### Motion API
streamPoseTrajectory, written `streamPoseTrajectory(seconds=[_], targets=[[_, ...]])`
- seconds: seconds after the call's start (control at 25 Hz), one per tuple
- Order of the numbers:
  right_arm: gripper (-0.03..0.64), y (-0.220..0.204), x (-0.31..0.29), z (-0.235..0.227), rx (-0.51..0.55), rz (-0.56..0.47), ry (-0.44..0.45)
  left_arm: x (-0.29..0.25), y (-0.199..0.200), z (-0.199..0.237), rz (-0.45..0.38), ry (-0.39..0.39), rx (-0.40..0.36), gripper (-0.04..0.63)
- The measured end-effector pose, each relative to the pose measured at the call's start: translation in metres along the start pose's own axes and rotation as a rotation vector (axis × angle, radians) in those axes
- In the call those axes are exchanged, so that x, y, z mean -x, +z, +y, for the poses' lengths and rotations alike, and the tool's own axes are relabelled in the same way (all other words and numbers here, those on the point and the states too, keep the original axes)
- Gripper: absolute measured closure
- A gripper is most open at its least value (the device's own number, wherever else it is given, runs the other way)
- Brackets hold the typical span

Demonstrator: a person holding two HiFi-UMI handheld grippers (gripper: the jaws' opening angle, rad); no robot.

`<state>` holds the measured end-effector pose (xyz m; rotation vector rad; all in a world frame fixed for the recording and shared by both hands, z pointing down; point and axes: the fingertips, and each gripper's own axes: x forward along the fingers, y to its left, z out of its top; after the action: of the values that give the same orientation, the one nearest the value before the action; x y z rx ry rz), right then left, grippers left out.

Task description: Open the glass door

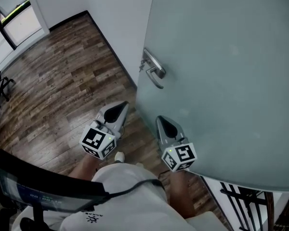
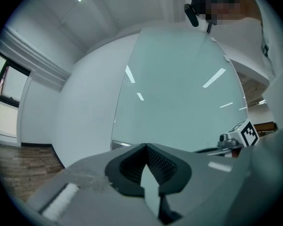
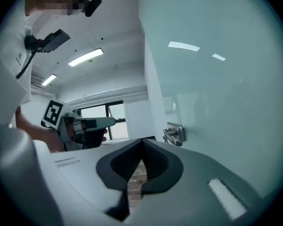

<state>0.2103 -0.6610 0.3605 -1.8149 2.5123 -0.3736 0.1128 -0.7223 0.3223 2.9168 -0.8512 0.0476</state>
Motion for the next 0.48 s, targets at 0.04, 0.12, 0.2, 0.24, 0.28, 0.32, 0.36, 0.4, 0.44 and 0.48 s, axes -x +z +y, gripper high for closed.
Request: streamPoseTrajectory(seconds=[0.04,0.12,0.2,0.24,0.28,0.32,0.36,0.4,0.44,0.48], targets=[[0.609,0.006,0.0,-0.002,0.005,-0.006,-0.008,-0.003,0.004,0.002,-0.003,0.001,0.001,0.592],[0.609,0.014,0.001,-0.002,0.017,-0.017,-0.02,-0.005,0.012,0.001,-0.012,-0.001,0.001,0.592],[0.609,0.013,0.016,0.005,0.032,-0.03,-0.031,0.007,0.014,-0.014,-0.026,-0.007,-0.007,0.592],[0.609,0.011,0.027,0.008,0.038,-0.037,-0.038,0.015,0.013,-0.025,-0.032,-0.009,-0.013,0.592],[0.609,0.009,0.035,0.009,0.041,-0.043,-0.045,0.019,0.012,-0.032,-0.035,-0.011,-0.017,0.592],[0.609,0.008,0.038,0.007,0.042,-0.047,-0.05,0.02,0.011,-0.035,-0.036,-0.01,-0.021,0.592],[0.609,0.008,0.037,0.005,0.042,-0.048,-0.054,0.019,0.01,-0.034,-0.035,-0.009,-0.022,0.592],[0.609,0.009,0.037,0.003,0.041,-0.049,-0.056,0.018,0.009,-0.033,-0.033,-0.007,-0.023,0.592],[0.609,0.008,0.039,0.003,0.043,-0.049,-0.057,0.02,0.008,-0.034,-0.032,-0.005,-0.024,0.592],[0.609,0.007,0.043,0.005,0.046,-0.049,-0.059,0.024,0.006,-0.036,-0.031,-0.004,-0.024,0.592]])
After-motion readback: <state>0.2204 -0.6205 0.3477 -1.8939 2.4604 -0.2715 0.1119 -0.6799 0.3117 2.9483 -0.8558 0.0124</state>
